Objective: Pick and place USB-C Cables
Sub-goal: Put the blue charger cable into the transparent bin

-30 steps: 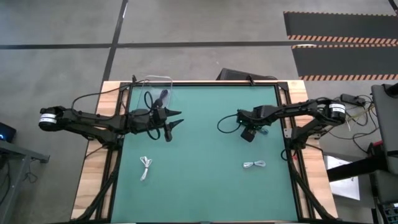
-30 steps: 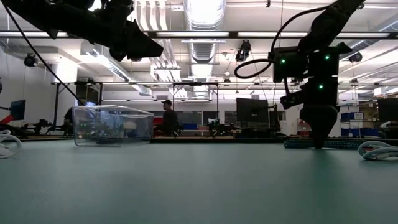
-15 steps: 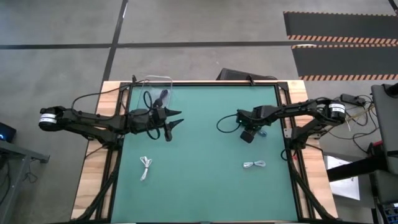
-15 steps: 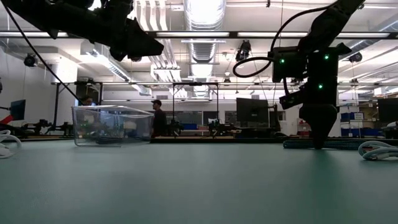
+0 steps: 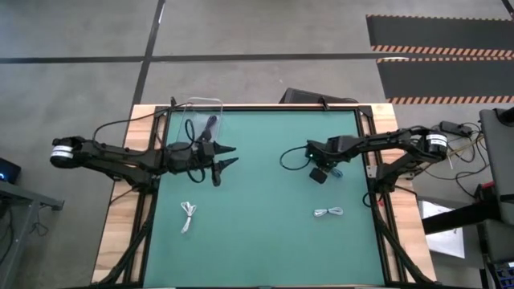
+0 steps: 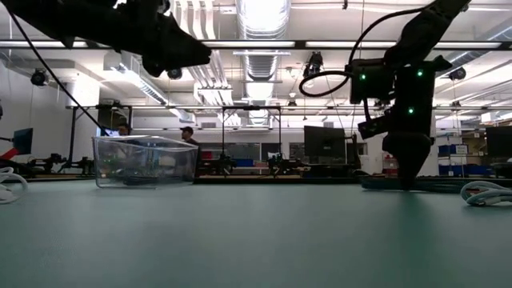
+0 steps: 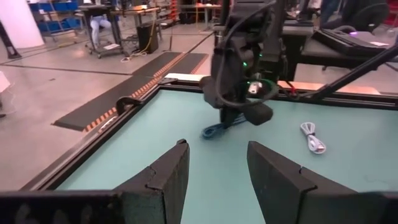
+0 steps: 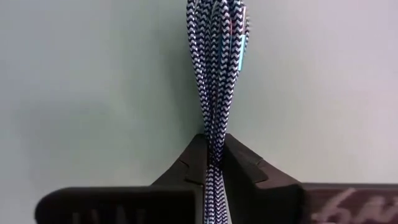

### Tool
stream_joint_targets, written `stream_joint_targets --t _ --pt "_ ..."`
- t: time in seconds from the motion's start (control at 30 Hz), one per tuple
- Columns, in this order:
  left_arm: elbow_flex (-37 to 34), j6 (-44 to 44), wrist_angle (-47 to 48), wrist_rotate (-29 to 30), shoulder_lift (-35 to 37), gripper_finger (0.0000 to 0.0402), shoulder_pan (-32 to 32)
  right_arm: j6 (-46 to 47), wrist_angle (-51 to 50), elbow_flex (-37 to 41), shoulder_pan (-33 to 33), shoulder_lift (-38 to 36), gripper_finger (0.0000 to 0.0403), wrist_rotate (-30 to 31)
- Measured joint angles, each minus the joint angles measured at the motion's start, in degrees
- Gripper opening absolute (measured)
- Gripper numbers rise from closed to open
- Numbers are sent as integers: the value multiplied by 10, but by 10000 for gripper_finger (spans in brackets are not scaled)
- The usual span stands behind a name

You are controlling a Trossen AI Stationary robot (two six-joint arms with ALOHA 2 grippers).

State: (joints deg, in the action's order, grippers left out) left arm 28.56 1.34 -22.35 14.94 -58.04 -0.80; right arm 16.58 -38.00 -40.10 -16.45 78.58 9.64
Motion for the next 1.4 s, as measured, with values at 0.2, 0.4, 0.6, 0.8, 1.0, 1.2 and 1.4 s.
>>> stream_joint_targets --t 0.2,0.4,0.6,0.8,1.0,1.2,1.4 --pt "0 14 1 -1 0 147 9 -1 29 0 0 -49 15 -2" --pt "0 28 -7 -2 0 147 17 -26 133 2 16 -92 15 -4" --pt "-1 30 -36 -2 -3 147 27 -68 322 21 37 -96 14 -7" --pt "-7 30 -80 -4 -23 147 39 -107 488 41 55 -76 14 -21" --pt "-5 30 -122 -4 -69 147 42 -131 630 44 81 -40 14 -69" --pt "-5 30 -178 -4 -123 147 43 -139 756 44 104 4 14 -111" --pt "-5 32 -248 -23 -175 147 43 -141 877 44 116 45 14 -159"
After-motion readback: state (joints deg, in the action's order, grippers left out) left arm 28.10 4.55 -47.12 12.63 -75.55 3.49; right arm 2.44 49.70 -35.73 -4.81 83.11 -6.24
